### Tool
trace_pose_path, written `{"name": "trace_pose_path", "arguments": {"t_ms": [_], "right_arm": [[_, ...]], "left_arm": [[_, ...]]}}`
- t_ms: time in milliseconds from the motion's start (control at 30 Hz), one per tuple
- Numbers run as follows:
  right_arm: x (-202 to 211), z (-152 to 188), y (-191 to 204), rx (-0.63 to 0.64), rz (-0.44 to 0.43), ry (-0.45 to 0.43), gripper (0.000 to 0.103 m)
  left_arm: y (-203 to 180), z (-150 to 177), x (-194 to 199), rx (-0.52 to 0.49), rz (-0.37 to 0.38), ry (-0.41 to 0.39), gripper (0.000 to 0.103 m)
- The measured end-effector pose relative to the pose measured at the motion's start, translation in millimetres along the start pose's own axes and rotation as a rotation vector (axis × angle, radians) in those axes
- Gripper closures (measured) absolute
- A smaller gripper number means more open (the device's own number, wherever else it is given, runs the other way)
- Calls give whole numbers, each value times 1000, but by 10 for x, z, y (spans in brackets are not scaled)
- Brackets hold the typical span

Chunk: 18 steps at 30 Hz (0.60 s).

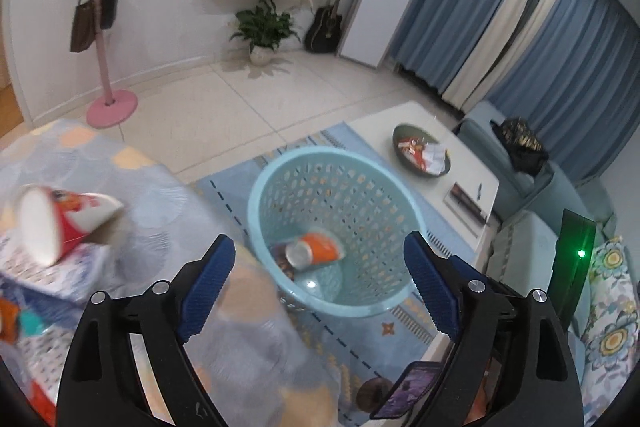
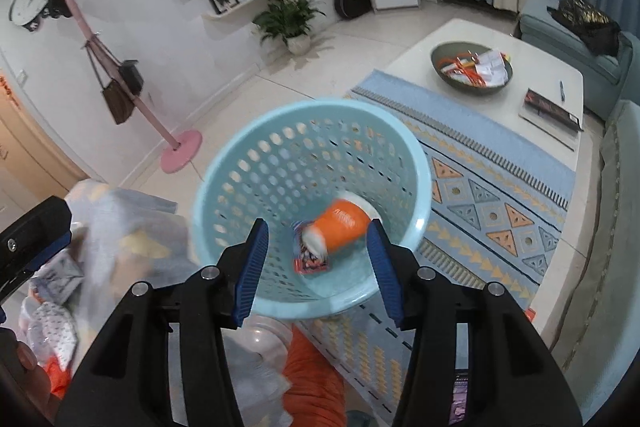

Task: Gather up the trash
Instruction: 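Release the card box into the blue basket with the left tool, then grasp the red plastic bag with the right tool while the left grasps the milk carton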

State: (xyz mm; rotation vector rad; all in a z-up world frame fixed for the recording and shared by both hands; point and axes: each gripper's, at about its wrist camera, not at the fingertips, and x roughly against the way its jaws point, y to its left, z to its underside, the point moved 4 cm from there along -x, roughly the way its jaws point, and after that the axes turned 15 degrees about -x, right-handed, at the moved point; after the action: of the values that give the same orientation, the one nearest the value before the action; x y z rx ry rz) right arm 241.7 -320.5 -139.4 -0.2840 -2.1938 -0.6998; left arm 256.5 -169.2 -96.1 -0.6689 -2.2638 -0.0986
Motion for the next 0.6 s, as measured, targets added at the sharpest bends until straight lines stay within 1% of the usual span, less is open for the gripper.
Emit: {"name": "trace_pose_path", "arguments": {"t_ms": [67,200,233,367,433,567,600], "right_arm": [[149,38,115,21,-29,-14,55],[537,207,497,100,-104,-50,55],[608,244,582,117,-117,-56,55],[960,548,1033,218,-201,-74,53],[1090,731,1214,258,-238,-76,46],[1273,1222,1580,351,-325,-51,45],[1299,1375,1674,376,-347,-39,44]], "left_arm": [[40,26,220,9,-7,-35,19],[197,149,812,37,-40,-125,19],[217,161,909,41,-48,-140,18],[431,403,1502,49,-117,-212,18],[582,532,1756,56,-163,-225,18],[879,842,2164,79,-258,-231,18],[985,955,2259,91,-297,-222,18]]}}
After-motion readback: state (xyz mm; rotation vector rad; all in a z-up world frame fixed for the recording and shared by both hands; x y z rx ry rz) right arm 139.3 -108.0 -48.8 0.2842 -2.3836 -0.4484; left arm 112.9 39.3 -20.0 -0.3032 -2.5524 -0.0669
